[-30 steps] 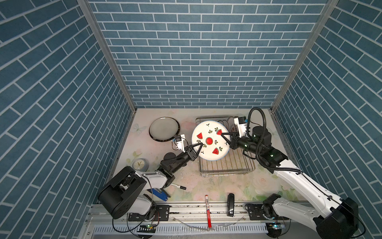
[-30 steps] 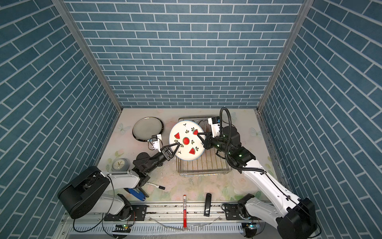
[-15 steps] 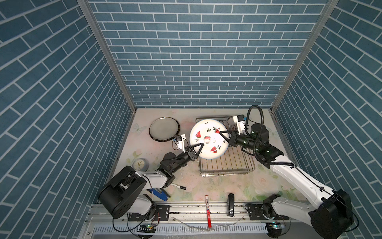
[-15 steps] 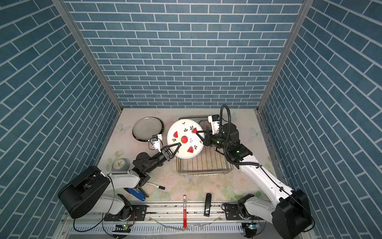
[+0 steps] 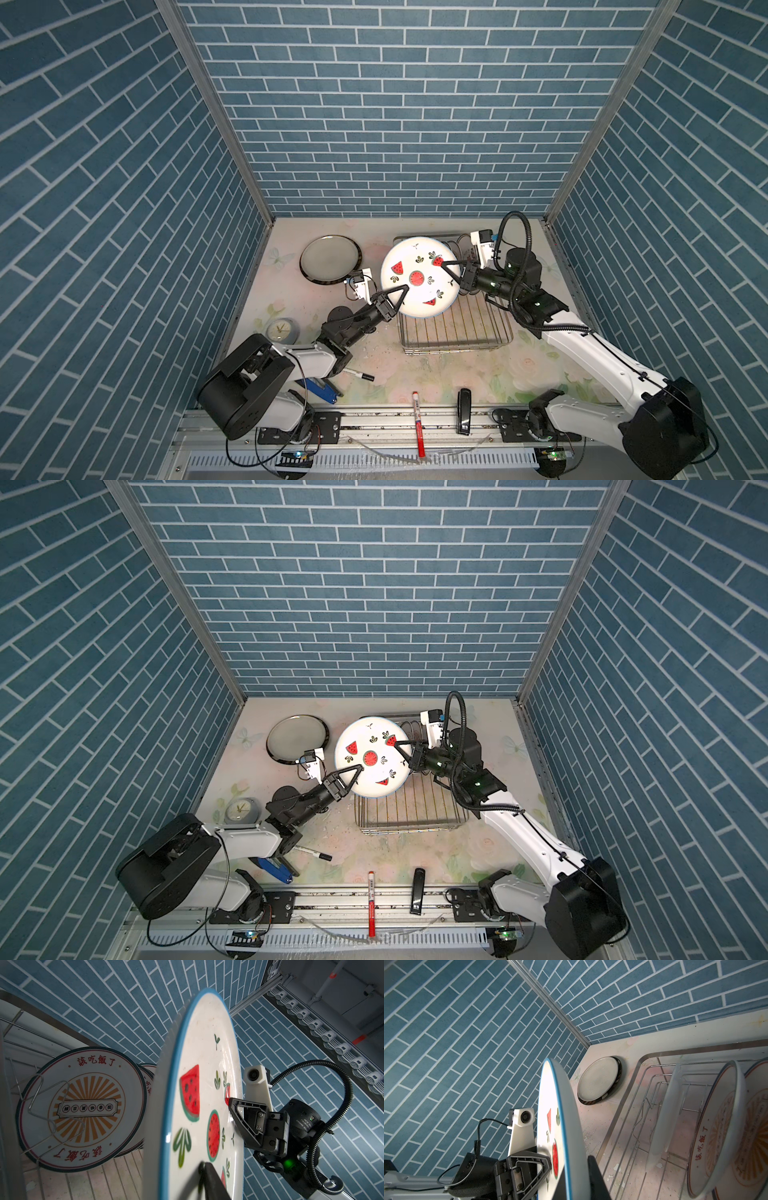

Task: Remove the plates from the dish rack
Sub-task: 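Lift the watermelon-print plate up out of the rack with the right gripper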

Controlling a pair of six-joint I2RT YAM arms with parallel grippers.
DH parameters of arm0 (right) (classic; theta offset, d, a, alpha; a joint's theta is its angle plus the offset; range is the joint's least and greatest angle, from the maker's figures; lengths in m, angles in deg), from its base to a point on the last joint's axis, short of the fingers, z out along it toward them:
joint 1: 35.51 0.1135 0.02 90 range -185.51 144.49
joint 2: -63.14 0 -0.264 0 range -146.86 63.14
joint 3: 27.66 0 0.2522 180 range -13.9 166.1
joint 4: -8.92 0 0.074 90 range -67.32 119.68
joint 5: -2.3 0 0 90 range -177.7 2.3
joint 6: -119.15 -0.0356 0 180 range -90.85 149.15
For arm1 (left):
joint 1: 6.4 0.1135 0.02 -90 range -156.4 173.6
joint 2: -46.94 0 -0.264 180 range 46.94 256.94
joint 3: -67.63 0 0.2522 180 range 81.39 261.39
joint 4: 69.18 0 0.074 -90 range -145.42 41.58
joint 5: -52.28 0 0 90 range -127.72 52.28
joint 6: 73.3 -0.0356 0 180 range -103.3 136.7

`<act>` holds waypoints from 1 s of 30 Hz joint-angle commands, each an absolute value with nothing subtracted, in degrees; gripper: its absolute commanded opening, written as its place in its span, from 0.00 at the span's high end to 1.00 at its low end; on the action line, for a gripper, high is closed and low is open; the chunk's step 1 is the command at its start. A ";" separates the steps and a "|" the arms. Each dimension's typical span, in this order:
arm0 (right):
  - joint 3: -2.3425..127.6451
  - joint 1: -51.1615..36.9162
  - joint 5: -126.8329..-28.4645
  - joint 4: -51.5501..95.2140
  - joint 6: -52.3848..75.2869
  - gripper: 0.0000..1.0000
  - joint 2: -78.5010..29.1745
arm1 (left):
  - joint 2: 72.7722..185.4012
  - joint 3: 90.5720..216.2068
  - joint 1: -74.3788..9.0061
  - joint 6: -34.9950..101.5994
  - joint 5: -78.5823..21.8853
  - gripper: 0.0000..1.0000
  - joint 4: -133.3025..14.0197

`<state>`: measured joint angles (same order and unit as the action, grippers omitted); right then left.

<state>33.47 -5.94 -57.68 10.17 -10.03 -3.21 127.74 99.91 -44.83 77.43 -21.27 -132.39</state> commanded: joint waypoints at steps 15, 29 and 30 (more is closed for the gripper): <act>29.54 -5.69 -61.60 5.22 -8.49 0.83 -3.05 | 131.78 106.85 -45.86 79.52 -17.54 0.89 -135.94; 28.36 -5.65 -63.70 6.50 -6.17 0.61 -2.36 | 138.54 111.14 -44.15 83.23 -17.22 1.00 -135.97; 28.44 -5.64 -63.64 6.66 -5.70 0.60 -2.30 | 138.88 111.48 -44.15 83.32 -17.03 1.00 -135.94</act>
